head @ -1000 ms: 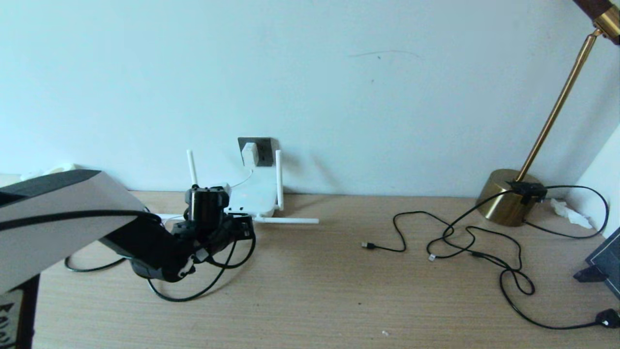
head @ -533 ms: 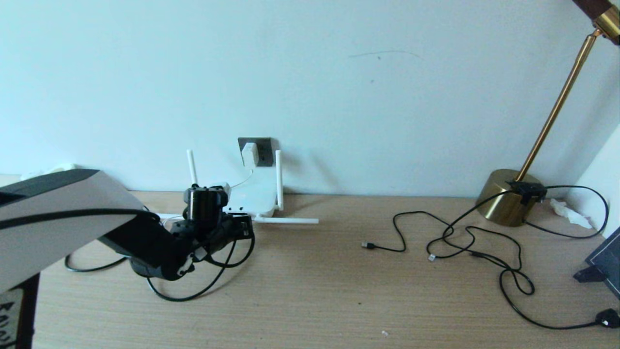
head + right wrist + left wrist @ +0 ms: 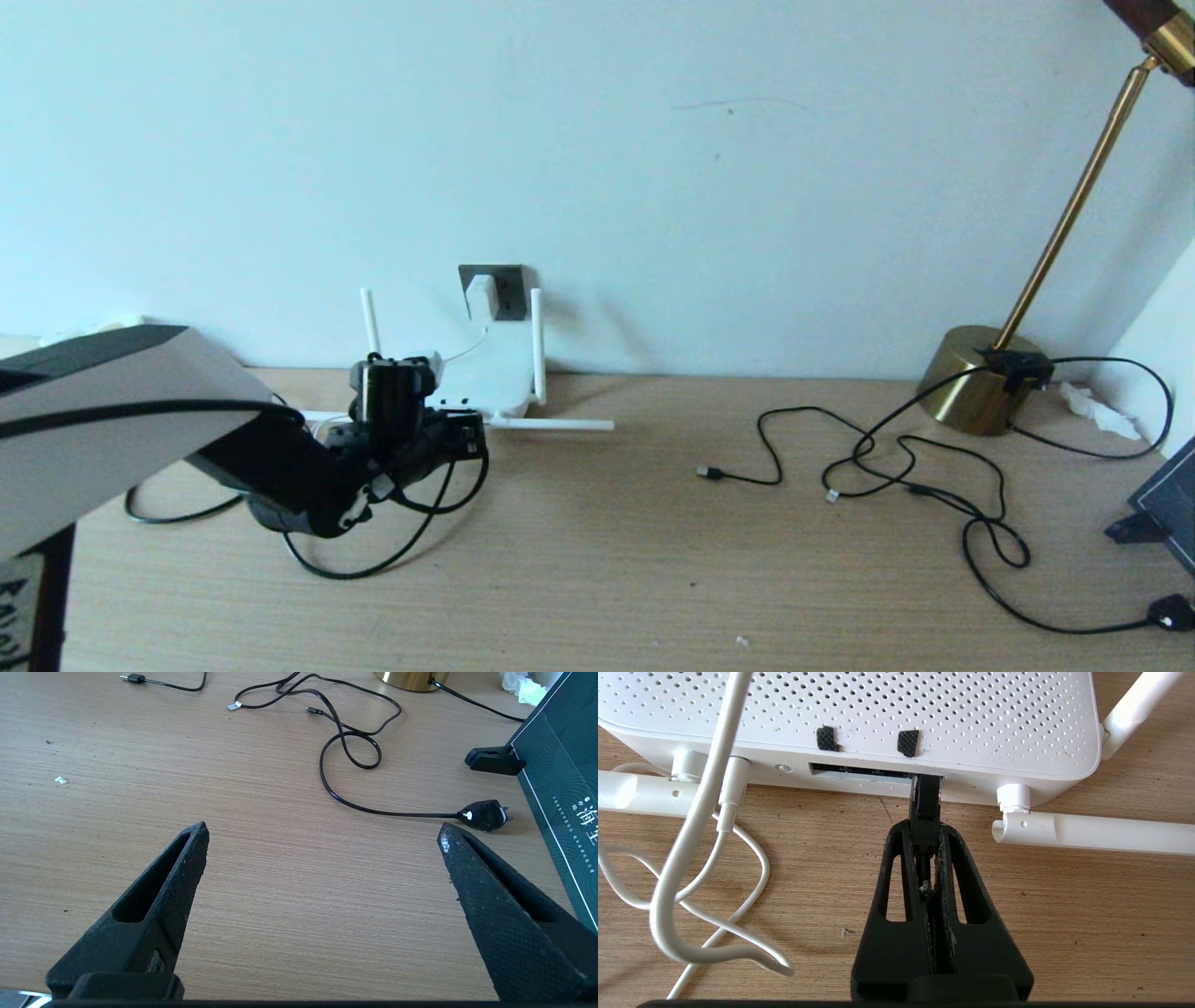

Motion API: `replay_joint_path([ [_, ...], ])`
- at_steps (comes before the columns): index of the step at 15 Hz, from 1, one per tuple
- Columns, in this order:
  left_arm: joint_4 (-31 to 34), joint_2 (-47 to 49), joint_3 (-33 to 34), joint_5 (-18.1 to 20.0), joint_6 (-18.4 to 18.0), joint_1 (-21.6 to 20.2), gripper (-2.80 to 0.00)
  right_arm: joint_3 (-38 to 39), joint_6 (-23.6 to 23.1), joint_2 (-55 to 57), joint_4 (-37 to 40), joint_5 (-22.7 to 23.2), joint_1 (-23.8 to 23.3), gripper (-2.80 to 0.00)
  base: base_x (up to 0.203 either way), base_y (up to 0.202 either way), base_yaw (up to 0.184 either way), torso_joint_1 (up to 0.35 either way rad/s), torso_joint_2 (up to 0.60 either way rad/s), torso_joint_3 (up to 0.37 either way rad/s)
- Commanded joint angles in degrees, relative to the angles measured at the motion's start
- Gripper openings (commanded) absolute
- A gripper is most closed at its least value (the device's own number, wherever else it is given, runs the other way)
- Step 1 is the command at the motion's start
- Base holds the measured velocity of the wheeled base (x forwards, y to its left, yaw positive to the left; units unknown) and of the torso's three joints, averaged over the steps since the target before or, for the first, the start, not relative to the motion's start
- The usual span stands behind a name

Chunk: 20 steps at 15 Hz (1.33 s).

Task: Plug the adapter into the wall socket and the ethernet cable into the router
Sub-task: Plug cable into router interface

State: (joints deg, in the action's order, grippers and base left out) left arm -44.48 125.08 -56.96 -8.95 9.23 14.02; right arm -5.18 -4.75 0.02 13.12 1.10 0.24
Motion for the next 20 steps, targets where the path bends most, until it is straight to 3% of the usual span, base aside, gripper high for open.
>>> replay_joint_path([
  [1,-0.34,0.26,-0.16,-0.1,0.0,-0.13,-2.8,0.0,-0.09,0.06,0.07,0.05,0.02,0.0,0.0,0.0,0.0,0.0,0.0,0.0],
  [20,0.8,0.43,-2.8,0.07,-0.7,-0.57,-2.8,0.0,-0.09,0.06,0.07,0.03,0.02,0.0,0.0,0.0,0.0,0.0,0.0,0.0],
])
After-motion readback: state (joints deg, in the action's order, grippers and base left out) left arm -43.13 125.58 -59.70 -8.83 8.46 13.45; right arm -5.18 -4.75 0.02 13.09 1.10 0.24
